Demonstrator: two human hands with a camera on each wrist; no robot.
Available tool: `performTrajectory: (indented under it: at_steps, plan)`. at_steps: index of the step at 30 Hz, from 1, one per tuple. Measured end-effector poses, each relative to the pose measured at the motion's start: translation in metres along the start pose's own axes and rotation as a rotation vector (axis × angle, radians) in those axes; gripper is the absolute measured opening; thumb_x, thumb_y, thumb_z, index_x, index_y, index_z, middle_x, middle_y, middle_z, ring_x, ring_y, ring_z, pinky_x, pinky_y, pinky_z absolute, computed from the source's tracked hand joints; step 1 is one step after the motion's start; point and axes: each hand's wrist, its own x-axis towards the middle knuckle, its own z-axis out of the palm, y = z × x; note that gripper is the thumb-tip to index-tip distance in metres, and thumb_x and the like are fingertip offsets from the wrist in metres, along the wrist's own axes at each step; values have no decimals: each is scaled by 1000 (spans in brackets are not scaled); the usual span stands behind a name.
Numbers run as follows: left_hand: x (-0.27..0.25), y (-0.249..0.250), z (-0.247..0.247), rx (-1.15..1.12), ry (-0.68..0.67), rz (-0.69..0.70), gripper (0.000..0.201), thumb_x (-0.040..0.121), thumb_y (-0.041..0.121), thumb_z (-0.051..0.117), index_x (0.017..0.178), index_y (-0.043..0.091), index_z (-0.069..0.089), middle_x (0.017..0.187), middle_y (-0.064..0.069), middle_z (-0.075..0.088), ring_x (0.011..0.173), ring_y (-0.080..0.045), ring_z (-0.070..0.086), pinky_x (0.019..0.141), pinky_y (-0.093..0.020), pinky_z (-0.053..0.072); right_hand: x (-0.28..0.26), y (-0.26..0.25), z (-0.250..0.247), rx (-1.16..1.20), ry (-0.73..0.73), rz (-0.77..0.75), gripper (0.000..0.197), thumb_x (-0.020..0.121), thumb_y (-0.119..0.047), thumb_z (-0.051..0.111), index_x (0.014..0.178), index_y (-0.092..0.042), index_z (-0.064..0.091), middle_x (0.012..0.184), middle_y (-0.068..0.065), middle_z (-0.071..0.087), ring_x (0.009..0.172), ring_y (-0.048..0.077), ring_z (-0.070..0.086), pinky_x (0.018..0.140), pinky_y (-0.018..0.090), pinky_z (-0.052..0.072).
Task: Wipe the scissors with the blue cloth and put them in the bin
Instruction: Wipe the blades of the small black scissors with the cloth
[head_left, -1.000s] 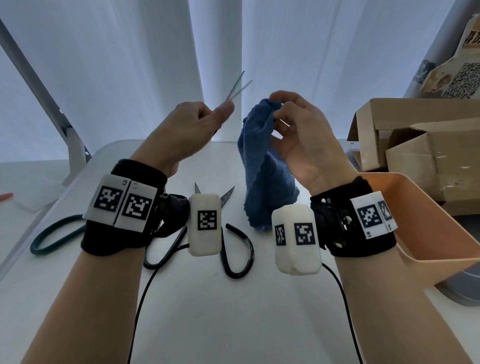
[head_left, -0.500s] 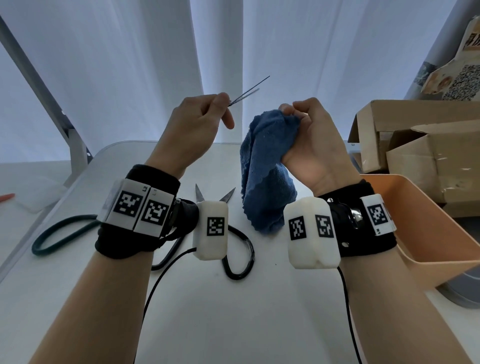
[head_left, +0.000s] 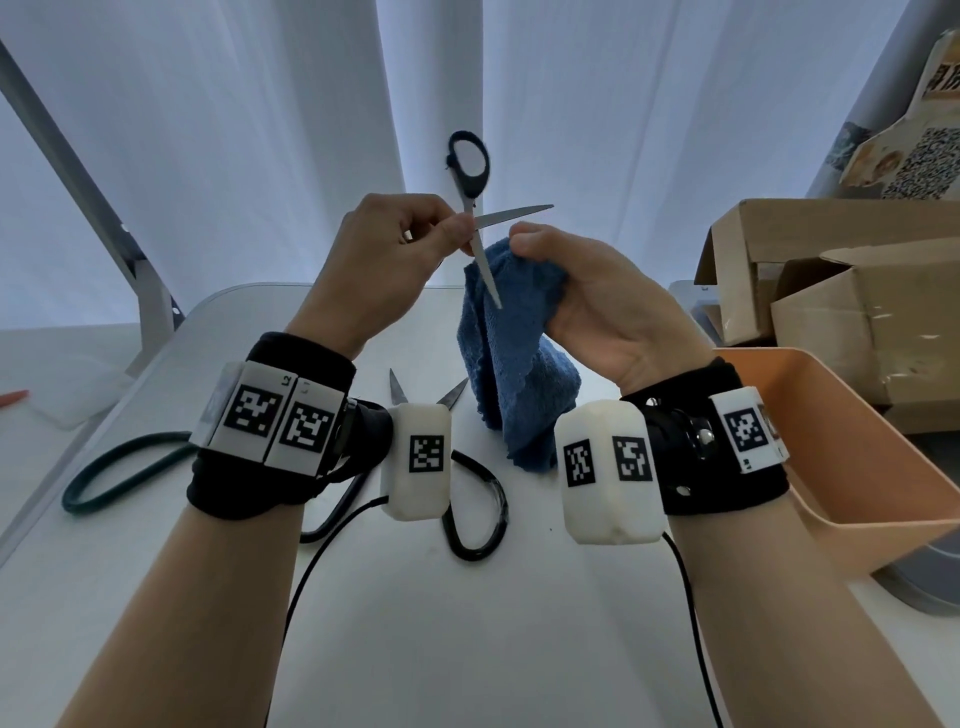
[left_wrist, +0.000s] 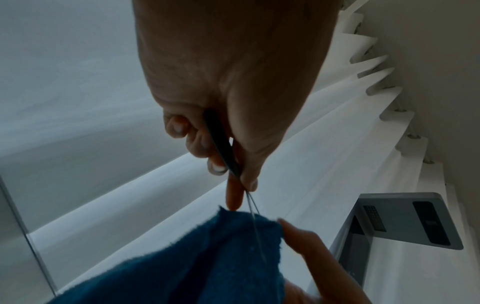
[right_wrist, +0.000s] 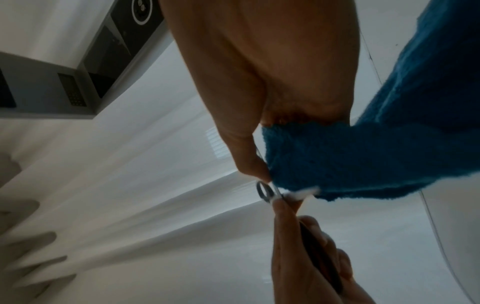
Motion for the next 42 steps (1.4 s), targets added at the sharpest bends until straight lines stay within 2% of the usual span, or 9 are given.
performTrajectory:
  at_steps: [4, 8, 12, 15, 20, 24, 30, 35, 42]
  plan:
    - [2, -1, 4, -32, 20, 3, 21, 97, 34, 61, 91, 20, 75, 60, 11, 48, 59, -5, 37, 61, -20, 33, 1, 6, 6, -95, -6, 14, 17, 92, -6, 63, 109, -5, 62, 96, 11, 63, 89, 22, 60, 80, 32, 53]
    - [2, -2, 6, -107, 23, -10, 14, 96, 27, 63, 91, 19, 73, 77, -4, 60, 67, -8, 46, 65, -19, 42, 0, 7, 9, -94, 30, 57, 15, 91, -20, 65, 101, -9, 67, 98, 11, 59, 91, 24, 54, 78, 35, 47]
    - [4, -4, 3, -161, 40, -55, 14, 97, 25, 62, 96, 17, 74, 80, 6, 63, 67, -3, 48, 67, -16, 41, 1, 3, 6, 91, 72, 69, 24, 94, -19, 49, 96, -8, 70, 83, 5, 59, 67, 17, 52, 57, 24, 47]
    - [4, -4, 0, -212, 22, -81, 15, 98, 21, 61, 99, 13, 74, 80, 5, 68, 64, 1, 49, 64, -13, 40, 1, 1, 3, 216, 47, 63, 34, 96, -13, 34, 101, -3, 66, 71, 3, 67, 55, 14, 60, 54, 24, 53]
    - [2, -1, -2, -224, 18, -92, 15, 97, 20, 63, 100, 9, 72, 72, 13, 71, 60, 4, 51, 60, -9, 40, 0, 6, 2, 79, 3, -11, 14, 98, -6, 55, 106, -6, 65, 110, 15, 66, 98, 28, 60, 84, 33, 58]
    - [1, 1, -4, -216, 11, -97, 13, 96, 20, 63, 98, 11, 72, 72, 13, 72, 62, 3, 53, 60, -8, 41, -1, 6, 0, 64, -16, -25, 24, 96, -5, 58, 119, -5, 57, 119, 18, 61, 102, 28, 61, 90, 33, 56]
    - [0, 3, -1, -226, 5, -98, 13, 93, 18, 68, 97, 7, 73, 80, 1, 76, 65, 0, 59, 58, -10, 42, 0, 10, 3, -97, 55, -82, 8, 91, -8, 67, 98, -7, 64, 95, 12, 67, 76, 18, 65, 71, 26, 57]
    - [0, 5, 2, -187, 23, -101, 13, 92, 21, 70, 95, 9, 74, 72, 1, 71, 55, 0, 51, 55, -11, 41, -3, 13, 12, -291, 120, -140, 18, 89, -15, 72, 102, -3, 69, 85, 7, 68, 64, 9, 64, 56, 19, 50]
    - [0, 6, 0, -157, 0, -88, 9, 93, 22, 68, 90, 15, 73, 76, 7, 60, 55, 1, 53, 62, -11, 45, -2, 14, 14, -341, 72, -147, 12, 95, -13, 65, 102, -3, 66, 85, 6, 67, 68, 9, 63, 59, 18, 49]
